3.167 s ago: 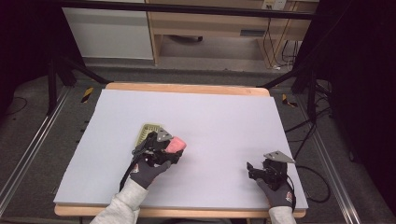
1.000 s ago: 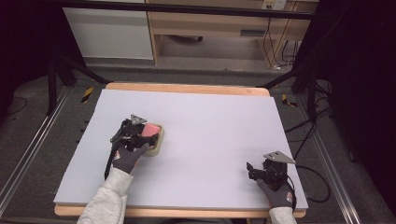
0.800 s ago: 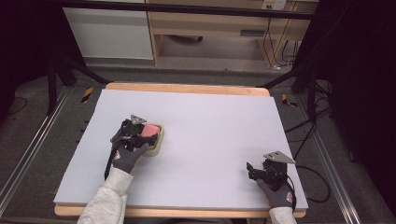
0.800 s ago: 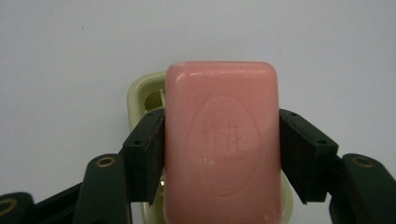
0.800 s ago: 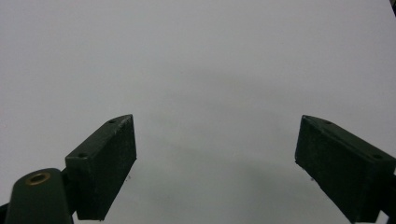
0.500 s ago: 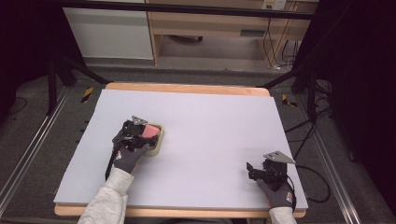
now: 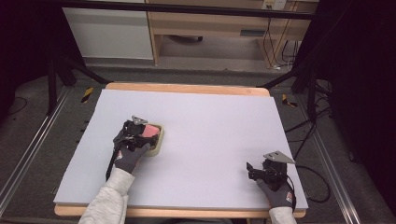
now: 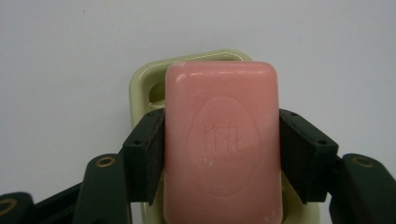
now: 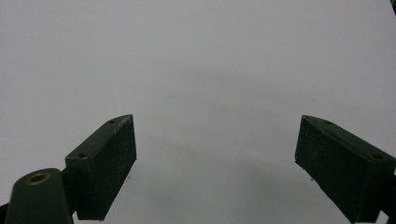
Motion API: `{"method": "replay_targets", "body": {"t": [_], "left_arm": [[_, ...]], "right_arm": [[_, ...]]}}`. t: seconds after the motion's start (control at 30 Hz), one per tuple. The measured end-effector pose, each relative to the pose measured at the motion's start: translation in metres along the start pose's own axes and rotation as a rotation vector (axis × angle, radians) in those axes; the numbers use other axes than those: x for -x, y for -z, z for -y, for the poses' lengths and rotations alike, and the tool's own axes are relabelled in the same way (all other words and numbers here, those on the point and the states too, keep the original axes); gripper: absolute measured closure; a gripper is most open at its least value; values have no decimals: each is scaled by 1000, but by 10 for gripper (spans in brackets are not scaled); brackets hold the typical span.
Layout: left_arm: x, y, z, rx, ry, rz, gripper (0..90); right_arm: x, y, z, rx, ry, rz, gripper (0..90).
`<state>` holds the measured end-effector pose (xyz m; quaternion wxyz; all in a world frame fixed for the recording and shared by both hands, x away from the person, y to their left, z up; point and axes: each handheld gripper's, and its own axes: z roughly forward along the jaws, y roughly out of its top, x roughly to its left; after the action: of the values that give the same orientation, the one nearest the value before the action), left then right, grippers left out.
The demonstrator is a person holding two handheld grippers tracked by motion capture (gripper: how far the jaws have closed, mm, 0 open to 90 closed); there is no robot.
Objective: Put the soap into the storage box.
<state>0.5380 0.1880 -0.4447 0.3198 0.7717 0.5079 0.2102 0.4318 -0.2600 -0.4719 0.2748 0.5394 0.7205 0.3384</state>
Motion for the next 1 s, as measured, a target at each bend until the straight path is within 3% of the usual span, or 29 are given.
{"method": "replay_targets", "body": {"t": [0.57, 1.0], "left_arm": [[-1, -6, 2, -6, 10, -2, 367], [1, 27, -3, 92, 8, 38, 293]], "right_arm": [[0, 0, 0, 0, 0, 0, 128], [1, 1, 0, 3, 1, 7, 128]]}}
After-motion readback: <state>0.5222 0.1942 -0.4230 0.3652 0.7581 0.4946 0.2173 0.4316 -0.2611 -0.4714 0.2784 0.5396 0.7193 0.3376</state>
